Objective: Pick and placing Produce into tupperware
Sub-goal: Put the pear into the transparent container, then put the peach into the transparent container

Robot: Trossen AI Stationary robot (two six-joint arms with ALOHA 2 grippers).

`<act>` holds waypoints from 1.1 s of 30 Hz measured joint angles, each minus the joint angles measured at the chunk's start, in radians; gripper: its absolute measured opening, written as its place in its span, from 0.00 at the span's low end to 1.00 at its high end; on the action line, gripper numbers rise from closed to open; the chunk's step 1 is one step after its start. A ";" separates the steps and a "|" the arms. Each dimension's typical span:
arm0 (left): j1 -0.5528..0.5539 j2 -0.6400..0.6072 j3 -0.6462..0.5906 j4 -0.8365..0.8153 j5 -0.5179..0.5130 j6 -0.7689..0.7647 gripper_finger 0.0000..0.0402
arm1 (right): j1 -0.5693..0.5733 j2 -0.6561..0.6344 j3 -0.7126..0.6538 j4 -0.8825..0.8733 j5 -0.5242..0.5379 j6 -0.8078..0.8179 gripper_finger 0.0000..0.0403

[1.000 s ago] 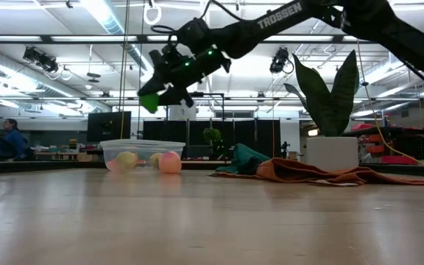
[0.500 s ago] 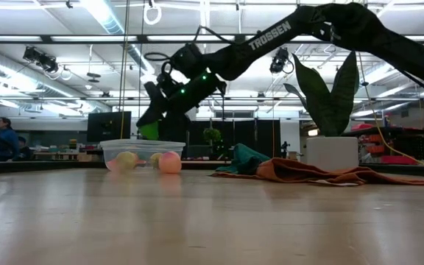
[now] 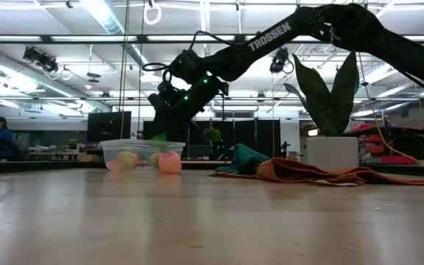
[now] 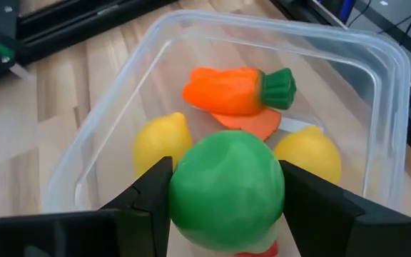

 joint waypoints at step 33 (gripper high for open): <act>0.000 0.000 0.000 -0.002 0.000 0.003 0.14 | 0.001 -0.021 0.032 -0.054 -0.003 -0.059 0.57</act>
